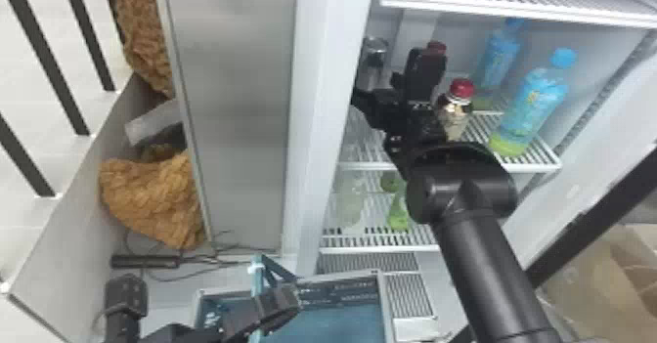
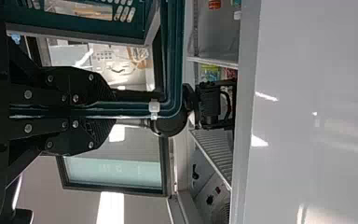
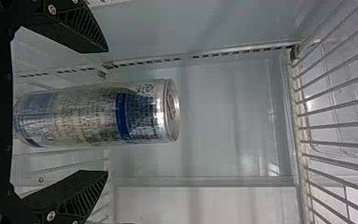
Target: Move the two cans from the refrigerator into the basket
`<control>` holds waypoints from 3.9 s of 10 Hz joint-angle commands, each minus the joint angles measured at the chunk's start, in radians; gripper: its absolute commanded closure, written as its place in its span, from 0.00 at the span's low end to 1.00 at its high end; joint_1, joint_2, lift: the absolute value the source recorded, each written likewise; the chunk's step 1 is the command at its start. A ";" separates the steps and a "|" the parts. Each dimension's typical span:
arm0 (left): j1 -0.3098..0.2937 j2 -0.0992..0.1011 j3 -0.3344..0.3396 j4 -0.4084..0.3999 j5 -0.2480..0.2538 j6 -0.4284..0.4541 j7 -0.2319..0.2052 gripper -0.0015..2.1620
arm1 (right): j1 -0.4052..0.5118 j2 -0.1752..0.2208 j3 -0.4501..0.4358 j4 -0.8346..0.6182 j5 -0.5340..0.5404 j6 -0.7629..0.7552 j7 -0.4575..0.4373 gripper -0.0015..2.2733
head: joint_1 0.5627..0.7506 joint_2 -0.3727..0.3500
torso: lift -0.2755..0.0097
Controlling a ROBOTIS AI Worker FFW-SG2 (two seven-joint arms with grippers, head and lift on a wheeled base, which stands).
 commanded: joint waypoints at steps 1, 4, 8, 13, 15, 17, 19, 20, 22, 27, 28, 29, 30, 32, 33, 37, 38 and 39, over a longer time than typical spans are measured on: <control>0.000 0.001 0.002 0.000 0.000 0.000 0.000 0.55 | -0.032 -0.001 0.011 0.043 0.002 -0.007 0.000 0.05 | 0.70 0.28 | 0.86; 0.000 0.001 0.002 0.000 0.000 0.000 0.002 0.55 | -0.074 -0.005 0.025 0.102 0.000 0.003 0.008 0.32 | 0.70 0.30 | 0.86; -0.002 0.003 0.000 0.000 0.002 0.000 0.002 0.55 | -0.062 -0.015 0.051 0.075 0.009 -0.007 0.005 0.56 | 0.70 0.30 | 0.86; 0.000 0.003 -0.002 0.000 0.004 0.000 0.002 0.55 | 0.122 -0.045 0.063 -0.261 0.017 0.116 -0.054 0.56 | 0.70 0.30 | 0.86; 0.000 0.003 -0.006 0.000 0.002 0.000 0.002 0.55 | 0.184 -0.056 0.063 -0.372 0.002 0.163 -0.060 0.56 | 0.70 0.30 | 0.86; 0.002 0.003 -0.004 0.000 0.002 0.000 0.002 0.55 | 0.252 -0.067 0.063 -0.477 -0.028 0.214 -0.072 0.56 | 0.70 0.30 | 0.86; 0.005 0.001 -0.004 0.000 0.004 0.000 0.002 0.55 | 0.319 -0.079 0.063 -0.578 -0.048 0.244 -0.073 0.56 | 0.70 0.30 | 0.86; 0.005 0.000 -0.004 0.000 0.004 0.000 0.002 0.55 | 0.355 -0.084 0.055 -0.634 -0.048 0.256 -0.080 0.56 | 0.70 0.30 | 0.86; 0.007 -0.002 -0.004 0.000 0.002 0.000 0.000 0.55 | 0.436 -0.090 0.023 -0.764 -0.048 0.307 -0.096 0.56 | 0.70 0.29 | 0.86; 0.010 -0.003 -0.004 0.000 0.002 0.000 0.000 0.55 | 0.628 -0.108 -0.037 -1.010 -0.096 0.396 -0.101 0.56 | 0.70 0.22 | 0.86; 0.012 -0.005 -0.004 0.000 0.002 0.000 0.000 0.55 | 0.675 -0.110 -0.049 -1.064 -0.104 0.413 -0.101 0.56 | 0.70 0.22 | 0.86; 0.012 -0.005 -0.002 0.000 0.002 0.000 0.000 0.55 | 0.729 -0.110 -0.065 -1.123 -0.122 0.428 -0.101 0.56 | 0.70 0.22 | 0.86; 0.015 -0.005 -0.002 0.000 0.002 0.000 0.000 0.55 | 0.782 -0.110 -0.083 -1.187 -0.132 0.457 -0.101 0.56 | 0.70 0.21 | 0.86; 0.012 -0.006 0.000 0.000 0.000 0.000 0.000 0.55 | 0.888 -0.120 -0.095 -1.314 -0.178 0.509 -0.100 0.56 | 0.70 0.19 | 0.86; 0.010 -0.006 0.000 0.000 0.000 0.000 0.000 0.55 | 0.935 -0.127 -0.097 -1.361 -0.210 0.533 -0.093 0.56 | 0.70 0.19 | 0.86; 0.015 -0.009 0.008 0.000 0.000 -0.017 0.000 0.55 | 1.109 -0.117 -0.103 -1.437 -0.310 0.624 -0.044 0.56 | 0.70 0.25 | 0.86; 0.015 -0.009 0.006 0.000 0.000 -0.017 0.000 0.55 | 1.133 -0.116 -0.105 -1.439 -0.330 0.661 -0.015 0.56 | 0.70 0.26 | 0.86; 0.015 -0.009 0.006 0.000 0.000 -0.017 0.000 0.55 | 1.160 -0.116 -0.105 -1.462 -0.328 0.705 0.000 0.56 | 0.70 0.29 | 0.86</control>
